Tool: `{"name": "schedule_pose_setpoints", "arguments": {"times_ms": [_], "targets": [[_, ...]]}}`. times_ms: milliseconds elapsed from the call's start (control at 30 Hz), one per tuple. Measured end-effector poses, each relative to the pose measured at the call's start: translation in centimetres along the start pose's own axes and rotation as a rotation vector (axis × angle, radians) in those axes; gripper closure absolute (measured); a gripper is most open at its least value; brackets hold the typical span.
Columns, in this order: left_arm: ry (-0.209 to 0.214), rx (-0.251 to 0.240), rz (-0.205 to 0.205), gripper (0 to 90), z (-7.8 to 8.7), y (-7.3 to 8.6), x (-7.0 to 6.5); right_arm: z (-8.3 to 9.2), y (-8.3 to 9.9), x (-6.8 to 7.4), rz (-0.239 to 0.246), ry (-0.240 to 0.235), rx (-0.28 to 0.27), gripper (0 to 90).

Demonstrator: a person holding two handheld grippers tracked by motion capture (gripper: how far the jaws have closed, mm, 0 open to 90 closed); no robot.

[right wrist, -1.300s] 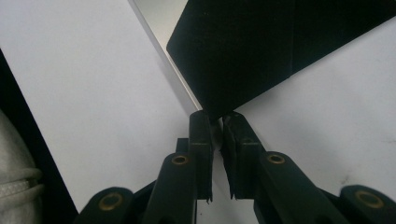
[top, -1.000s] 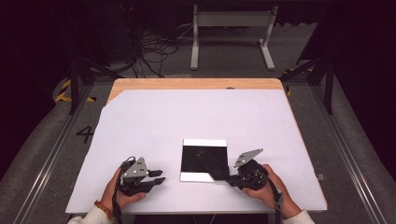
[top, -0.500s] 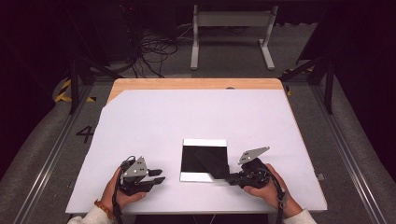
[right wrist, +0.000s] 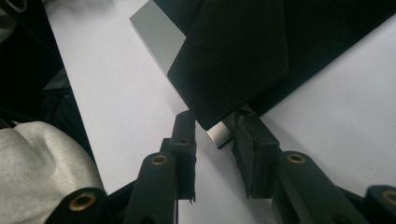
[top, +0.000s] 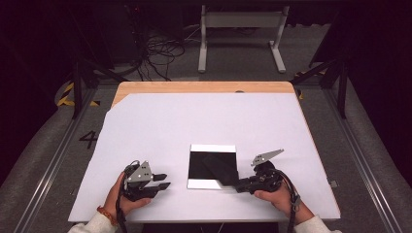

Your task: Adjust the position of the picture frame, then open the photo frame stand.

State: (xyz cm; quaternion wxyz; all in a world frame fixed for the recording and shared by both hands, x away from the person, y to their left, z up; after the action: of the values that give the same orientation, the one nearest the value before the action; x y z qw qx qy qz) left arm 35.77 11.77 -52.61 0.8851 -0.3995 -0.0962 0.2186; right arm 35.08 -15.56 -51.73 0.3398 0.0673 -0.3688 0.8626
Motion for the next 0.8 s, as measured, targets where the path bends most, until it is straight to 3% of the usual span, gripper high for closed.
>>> {"name": "schedule_pose_setpoints", "arguments": {"times_ms": [200,533,800], "targets": [[-0.009,0.01,-0.003,66.0,0.0,0.1,0.1,-0.1,0.0,-0.1,-0.021,-0.015,-0.007,66.5],[-0.016,0.008,-0.005,65.0,0.2,0.2,-0.2,0.0,-0.9,-0.2,-0.039,-0.04,-0.043,54.5],[-0.031,0.021,-0.009,65.1,0.0,0.2,-0.3,-0.1,-1.5,0.0,-0.113,-0.077,-0.1,47.3]]}}
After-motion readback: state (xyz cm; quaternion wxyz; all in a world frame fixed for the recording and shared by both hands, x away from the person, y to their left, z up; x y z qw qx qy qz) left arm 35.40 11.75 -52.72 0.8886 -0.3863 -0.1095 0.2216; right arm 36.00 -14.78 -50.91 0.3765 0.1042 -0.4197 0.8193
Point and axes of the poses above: each handheld gripper's, and its own axes: z roughly backward along the jaws, y roughly out of its underside, x roughly to its left, the point moved 10 cm from there along -z, roughly forward along the jaws, and after that the axes turned 1 degree about -y, right-handed, at the moved point
